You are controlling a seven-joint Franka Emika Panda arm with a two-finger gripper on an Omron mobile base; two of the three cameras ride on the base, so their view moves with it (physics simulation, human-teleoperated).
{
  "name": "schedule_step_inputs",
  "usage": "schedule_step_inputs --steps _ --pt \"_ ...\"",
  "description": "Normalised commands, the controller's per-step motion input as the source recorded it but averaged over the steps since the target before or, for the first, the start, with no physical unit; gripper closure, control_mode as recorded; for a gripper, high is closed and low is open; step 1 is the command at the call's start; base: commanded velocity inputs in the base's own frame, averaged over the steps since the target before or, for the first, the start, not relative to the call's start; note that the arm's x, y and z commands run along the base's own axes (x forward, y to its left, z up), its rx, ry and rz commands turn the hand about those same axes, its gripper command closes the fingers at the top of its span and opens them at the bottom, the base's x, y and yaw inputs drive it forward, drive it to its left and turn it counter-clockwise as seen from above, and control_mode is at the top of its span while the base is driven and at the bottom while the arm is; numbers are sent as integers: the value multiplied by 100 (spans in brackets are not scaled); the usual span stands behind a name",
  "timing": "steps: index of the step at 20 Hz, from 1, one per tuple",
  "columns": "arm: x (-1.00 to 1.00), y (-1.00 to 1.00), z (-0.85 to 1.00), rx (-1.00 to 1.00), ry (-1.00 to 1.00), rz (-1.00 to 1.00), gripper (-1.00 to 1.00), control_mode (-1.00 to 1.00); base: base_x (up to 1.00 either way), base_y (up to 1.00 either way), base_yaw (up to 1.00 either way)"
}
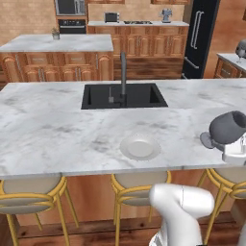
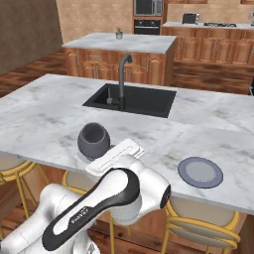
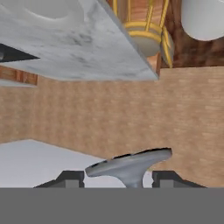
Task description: Retrieve the wine glasses from the counter and place one next to each plate.
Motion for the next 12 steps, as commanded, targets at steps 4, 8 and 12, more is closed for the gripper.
schedule_step_inputs --steps 4,8,12 --pt "45 -2 -51 -22 0 5 100 -100 0 0 0" --pt "50 1 -29 -17 0 0 100 -100 0 0 0" --pt "69 1 -15 -5 4 0 100 -100 0 0 0"
